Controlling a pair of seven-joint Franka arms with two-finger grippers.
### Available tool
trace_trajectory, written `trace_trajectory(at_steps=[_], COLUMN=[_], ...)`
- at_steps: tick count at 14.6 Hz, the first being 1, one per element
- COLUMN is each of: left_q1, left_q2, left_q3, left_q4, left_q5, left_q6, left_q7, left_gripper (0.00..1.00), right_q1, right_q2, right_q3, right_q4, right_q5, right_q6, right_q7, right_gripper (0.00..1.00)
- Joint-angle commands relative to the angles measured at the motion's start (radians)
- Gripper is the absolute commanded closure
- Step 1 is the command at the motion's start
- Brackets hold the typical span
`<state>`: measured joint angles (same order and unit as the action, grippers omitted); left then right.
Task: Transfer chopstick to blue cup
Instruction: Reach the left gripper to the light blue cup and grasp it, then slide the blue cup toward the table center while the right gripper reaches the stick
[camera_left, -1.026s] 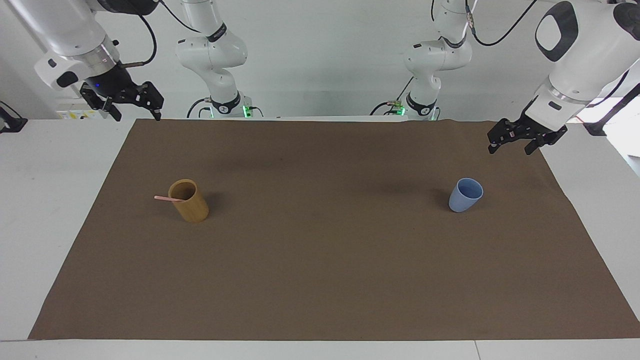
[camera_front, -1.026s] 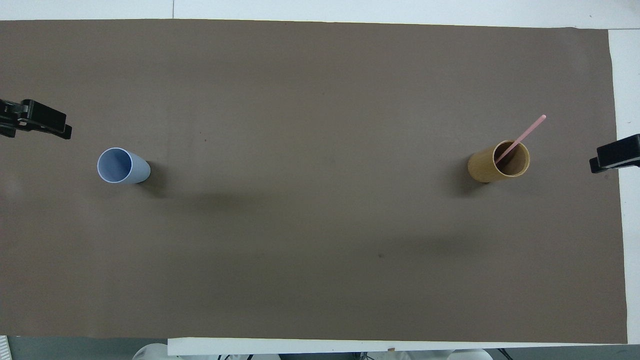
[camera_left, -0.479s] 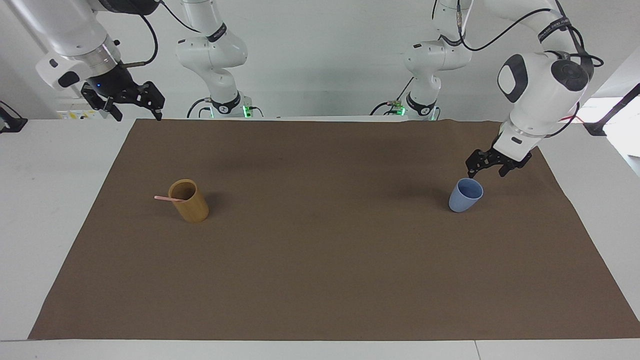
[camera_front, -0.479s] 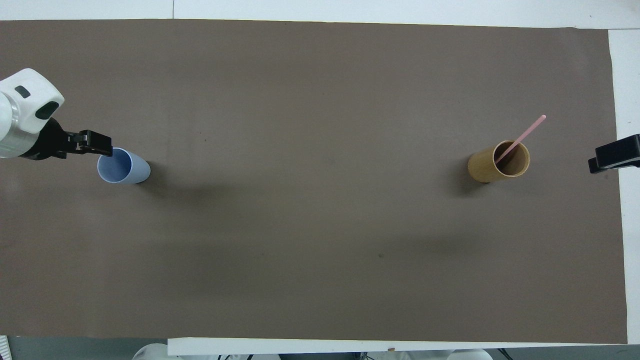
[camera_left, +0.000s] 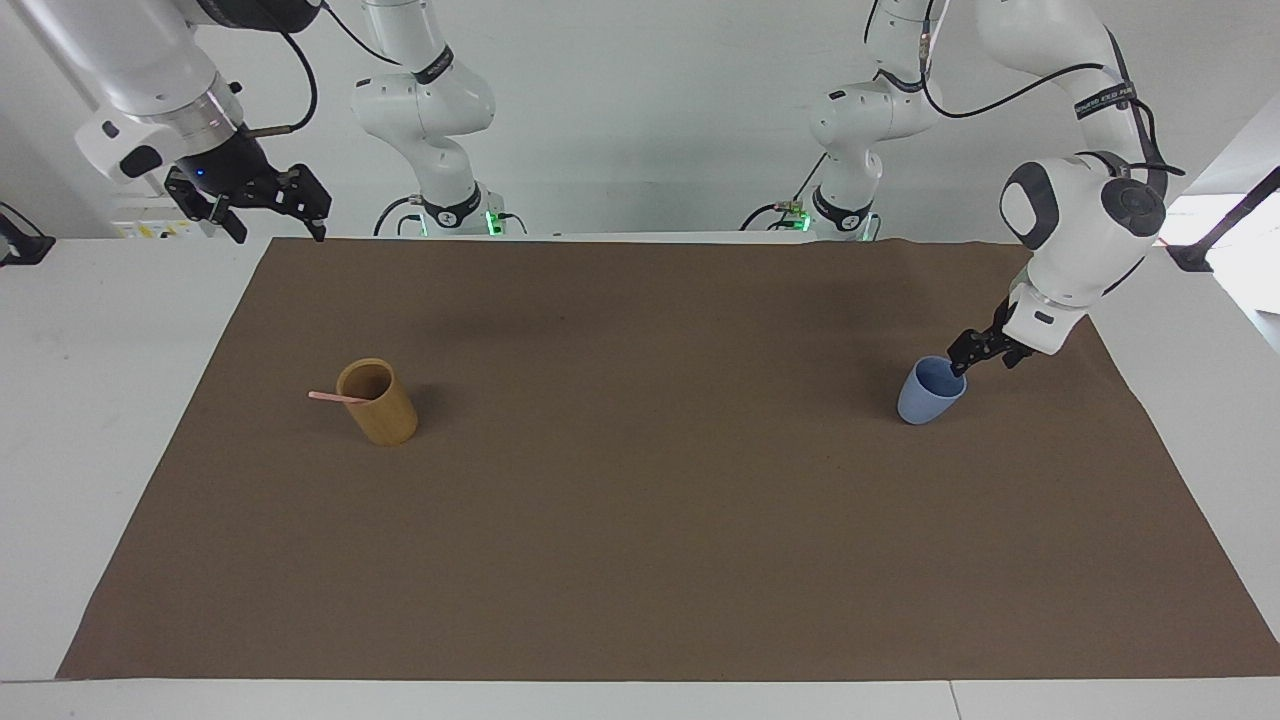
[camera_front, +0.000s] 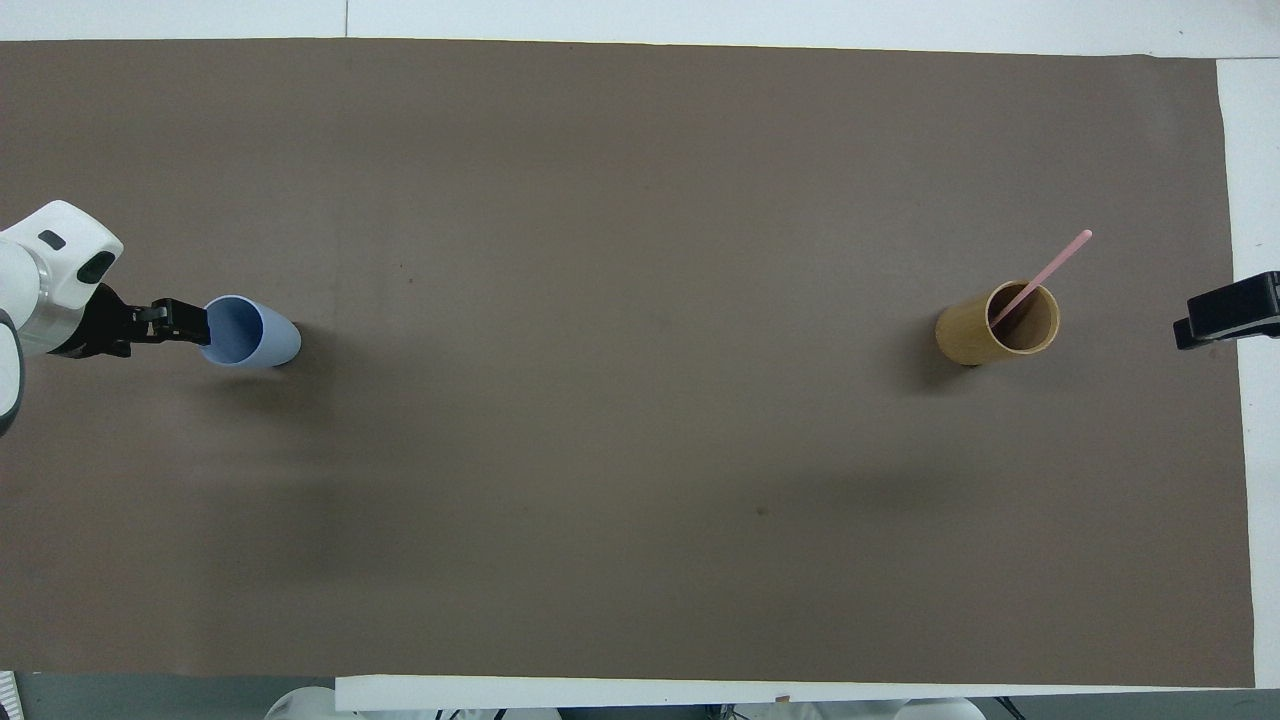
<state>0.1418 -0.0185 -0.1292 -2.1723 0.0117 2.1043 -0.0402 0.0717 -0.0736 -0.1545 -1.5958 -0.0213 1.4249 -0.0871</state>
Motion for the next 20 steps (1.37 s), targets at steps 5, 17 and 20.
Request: trace_trajectory(at_steps=[5,17,20], left_q1=[-0.039,-0.325,-0.476], left_q2=[-0.012,0.068,0.069], left_q3=[-0.004,-0.016,-0.021], left_q4=[-0.037,0.382,0.344], left_q5=[0.008,-0.125,-0.168], left_q6=[0.019,-0.388,-0.275], left_q7=[-0.064,-0.362,-0.562], left_gripper=[0.59,1.0,1.0], right_q1=[0.0,-0.03,-0.029], right_q2=[-0.046,0.139,0.181], right_q3=[0.001,0.001,0.001], right_q4=[-0.188,-0.3,-0.3], right_q5=[0.012,0.148,0.193], right_q6=[0.303,0.689,0.735], right_q7=[0.006,-0.019,-0.048], right_gripper=[0.0,0.12,0.29])
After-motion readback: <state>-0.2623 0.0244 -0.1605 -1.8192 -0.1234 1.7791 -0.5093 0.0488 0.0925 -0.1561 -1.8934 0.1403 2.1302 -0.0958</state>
